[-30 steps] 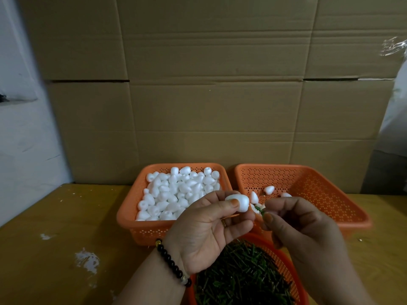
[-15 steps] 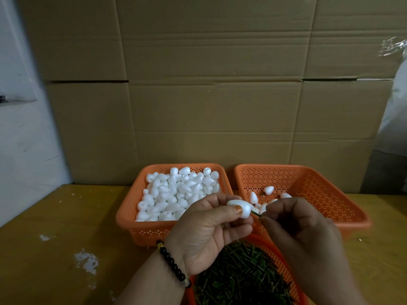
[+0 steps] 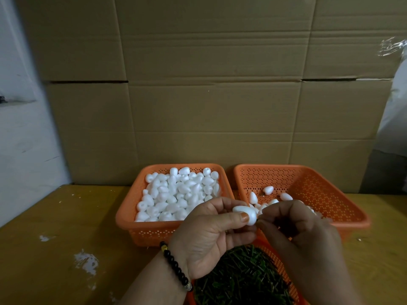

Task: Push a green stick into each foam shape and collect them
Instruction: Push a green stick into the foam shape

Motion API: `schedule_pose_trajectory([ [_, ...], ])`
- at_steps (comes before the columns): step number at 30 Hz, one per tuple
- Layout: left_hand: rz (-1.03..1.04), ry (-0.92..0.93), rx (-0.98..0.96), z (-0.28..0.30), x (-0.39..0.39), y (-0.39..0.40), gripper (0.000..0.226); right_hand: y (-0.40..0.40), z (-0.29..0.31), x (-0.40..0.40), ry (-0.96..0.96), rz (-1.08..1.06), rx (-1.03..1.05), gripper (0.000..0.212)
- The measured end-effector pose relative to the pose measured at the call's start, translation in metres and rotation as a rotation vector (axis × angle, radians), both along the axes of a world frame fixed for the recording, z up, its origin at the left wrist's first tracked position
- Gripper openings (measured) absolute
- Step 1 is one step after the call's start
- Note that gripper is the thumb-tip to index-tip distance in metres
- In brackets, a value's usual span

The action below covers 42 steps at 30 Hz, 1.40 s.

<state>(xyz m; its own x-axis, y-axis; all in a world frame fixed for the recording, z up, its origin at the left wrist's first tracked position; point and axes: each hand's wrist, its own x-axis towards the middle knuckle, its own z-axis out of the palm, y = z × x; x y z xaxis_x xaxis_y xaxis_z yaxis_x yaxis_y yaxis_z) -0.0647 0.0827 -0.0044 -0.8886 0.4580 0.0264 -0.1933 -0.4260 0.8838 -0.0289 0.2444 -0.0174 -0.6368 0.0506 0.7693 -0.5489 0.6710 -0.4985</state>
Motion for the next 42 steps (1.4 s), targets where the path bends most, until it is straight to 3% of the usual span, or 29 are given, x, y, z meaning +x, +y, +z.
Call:
schedule_pose_trajectory([
  [3, -0.007, -0.013, 0.018, -0.001, 0.001, 0.001, 0.025, 0.0, 0.0, 0.0, 0.001, 0.002, 0.006, 0.043],
  [17, -0.001, -0.026, 0.015, -0.005, 0.0, 0.003, 0.012, 0.0, -0.002, 0.0, -0.059, 0.039, -0.052, 0.034],
  [29, -0.074, -0.122, 0.131, -0.007, -0.001, 0.004, 0.026, -0.001, -0.002, 0.0, -0.157, 0.179, -0.188, 0.047],
  [34, -0.13, -0.157, 0.132, -0.011, -0.003, 0.003, 0.028, -0.005, 0.006, 0.005, -0.063, 0.178, -0.158, 0.023],
  [42, -0.159, -0.122, 0.135, -0.013, -0.003, 0.003, 0.015, -0.003, 0.007, 0.005, -0.028, 0.106, -0.121, 0.017],
])
